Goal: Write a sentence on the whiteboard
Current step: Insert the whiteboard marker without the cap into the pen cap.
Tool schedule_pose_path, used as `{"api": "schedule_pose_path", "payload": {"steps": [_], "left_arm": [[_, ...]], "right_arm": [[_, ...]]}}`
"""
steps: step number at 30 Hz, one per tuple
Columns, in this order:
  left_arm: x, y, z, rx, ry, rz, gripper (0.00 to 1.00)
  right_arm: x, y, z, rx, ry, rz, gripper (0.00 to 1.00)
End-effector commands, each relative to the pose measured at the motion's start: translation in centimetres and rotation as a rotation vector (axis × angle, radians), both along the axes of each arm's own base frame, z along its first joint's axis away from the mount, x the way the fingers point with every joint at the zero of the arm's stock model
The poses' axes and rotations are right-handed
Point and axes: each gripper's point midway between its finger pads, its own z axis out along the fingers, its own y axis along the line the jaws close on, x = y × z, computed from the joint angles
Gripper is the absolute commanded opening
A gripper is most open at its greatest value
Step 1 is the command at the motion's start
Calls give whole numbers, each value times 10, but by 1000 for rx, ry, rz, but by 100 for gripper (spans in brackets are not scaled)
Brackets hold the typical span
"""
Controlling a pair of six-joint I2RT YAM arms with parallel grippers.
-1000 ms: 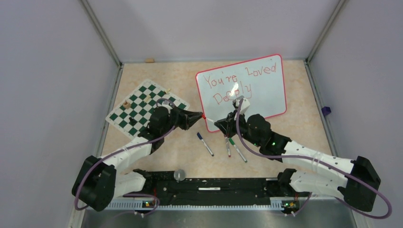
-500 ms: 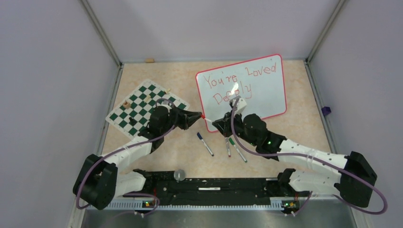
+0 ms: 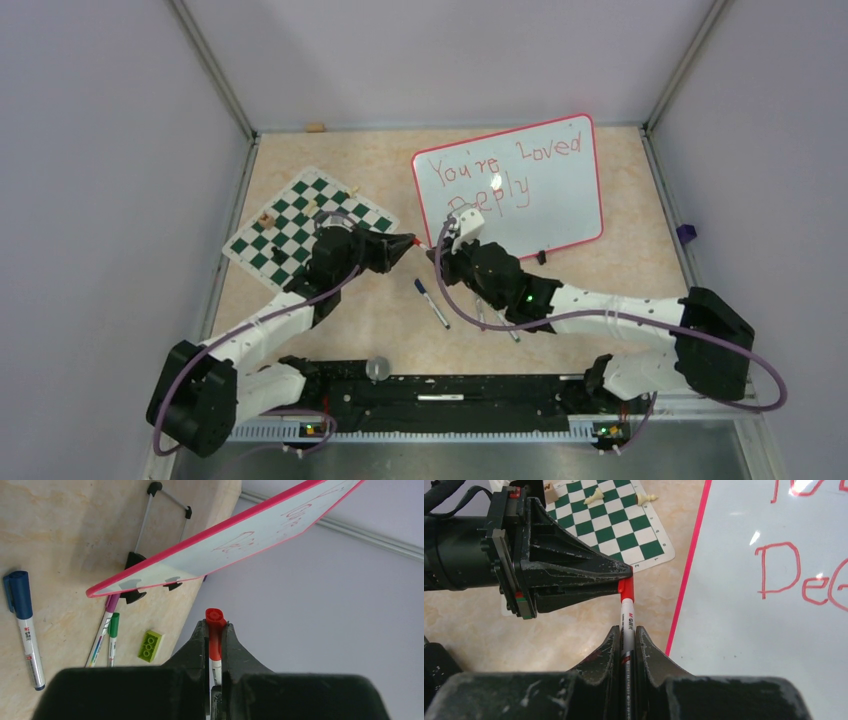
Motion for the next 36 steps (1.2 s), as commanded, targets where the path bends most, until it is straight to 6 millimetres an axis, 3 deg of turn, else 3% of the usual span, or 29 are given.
{"api": "schedule_pose_path", "payload": {"steps": [1,7,12,18,22,25,28,29,32,36], "left_arm": [[-30,-20,36,-95,-69,-141,0],[-45,-32,47,-116,-74,-148,0],[-67,-56,68,-172,-100,-233,0],[-89,-75,68,-152,-94,-255,0],[-89,-72,57,-132,-84,-242,0],[-83,-62,38,-72,-64,-183,0],[-76,-44,11,4,-42,-95,0],[-76,-37,0,31,-34,-74,0],[-75,-21,-23,103,-21,-25,0],[-70,-3,-49,223,-14,20,0]], "right_arm": [[10,22,31,33,-117,-9,0],[14,31,26,-38,-236,-20,0],[23,40,25,-102,-278,-21,0],[23,51,16,-122,-252,13,0],[23,52,11,-78,-183,42,0],[22,43,12,-37,-144,44,0],[12,35,1,-14,-83,56,0],[7,34,-7,-12,-49,64,8],[-7,28,-34,-13,47,88,46],[-21,13,-41,18,117,79,75]]}}
